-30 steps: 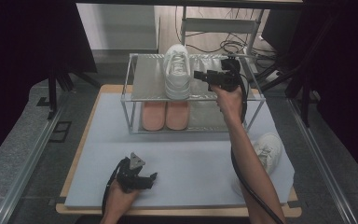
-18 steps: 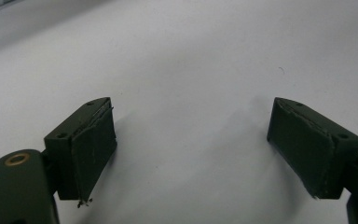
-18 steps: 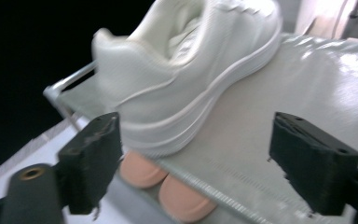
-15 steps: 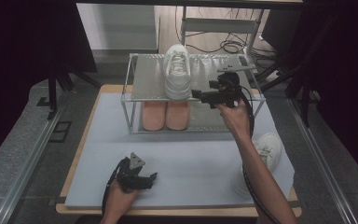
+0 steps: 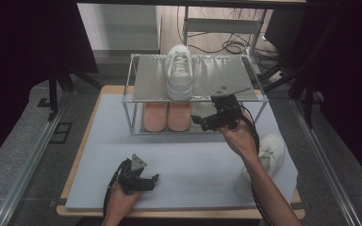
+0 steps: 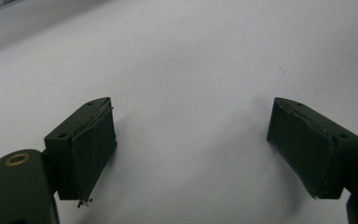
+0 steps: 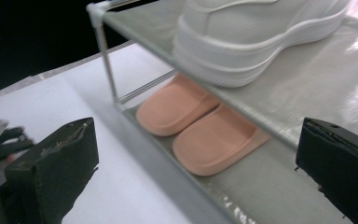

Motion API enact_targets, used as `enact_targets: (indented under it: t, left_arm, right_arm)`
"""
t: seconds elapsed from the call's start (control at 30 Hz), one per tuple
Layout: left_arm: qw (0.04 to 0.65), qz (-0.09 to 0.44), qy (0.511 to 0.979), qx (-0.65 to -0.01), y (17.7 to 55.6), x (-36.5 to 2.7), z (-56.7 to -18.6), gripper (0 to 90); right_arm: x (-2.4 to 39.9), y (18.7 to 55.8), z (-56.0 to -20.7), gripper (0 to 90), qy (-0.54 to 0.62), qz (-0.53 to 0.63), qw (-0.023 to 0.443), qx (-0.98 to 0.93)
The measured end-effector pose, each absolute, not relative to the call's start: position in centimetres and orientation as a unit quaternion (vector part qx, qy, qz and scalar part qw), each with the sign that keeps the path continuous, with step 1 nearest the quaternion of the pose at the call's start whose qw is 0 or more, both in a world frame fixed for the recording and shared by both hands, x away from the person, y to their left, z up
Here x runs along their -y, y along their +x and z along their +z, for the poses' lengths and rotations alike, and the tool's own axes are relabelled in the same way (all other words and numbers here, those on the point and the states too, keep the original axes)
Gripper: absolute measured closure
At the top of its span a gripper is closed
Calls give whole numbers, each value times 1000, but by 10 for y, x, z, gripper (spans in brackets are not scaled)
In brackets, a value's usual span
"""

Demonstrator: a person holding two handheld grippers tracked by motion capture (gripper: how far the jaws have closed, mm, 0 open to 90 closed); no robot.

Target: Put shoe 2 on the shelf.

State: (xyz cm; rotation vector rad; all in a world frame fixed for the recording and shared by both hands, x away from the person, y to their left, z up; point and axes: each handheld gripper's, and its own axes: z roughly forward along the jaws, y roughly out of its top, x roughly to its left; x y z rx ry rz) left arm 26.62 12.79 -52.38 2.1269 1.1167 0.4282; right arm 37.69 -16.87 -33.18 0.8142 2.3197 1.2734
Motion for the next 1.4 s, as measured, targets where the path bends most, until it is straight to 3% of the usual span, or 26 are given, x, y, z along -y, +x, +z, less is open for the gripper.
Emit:
enact_targets:
  t: [0.93,1.13,1.2,1.4]
  left_arm:
    - [343,165,819,-430,266,-128,-524,154]
    - [343,165,819,-430,266,-128,-524,154]
    - [343,165,819,-430,266,-128,-524,154]
    - [344,164,818,-431,266,-128,-524,154]
  right_arm:
    - [187,310,-367,7,260,407,133,-866]
    - [197,301,-371,174,276,394,138,-866]
    - [203,299,-371,285,282,395,136,-864]
    - [228,294,-375,439,305,406,152,-848]
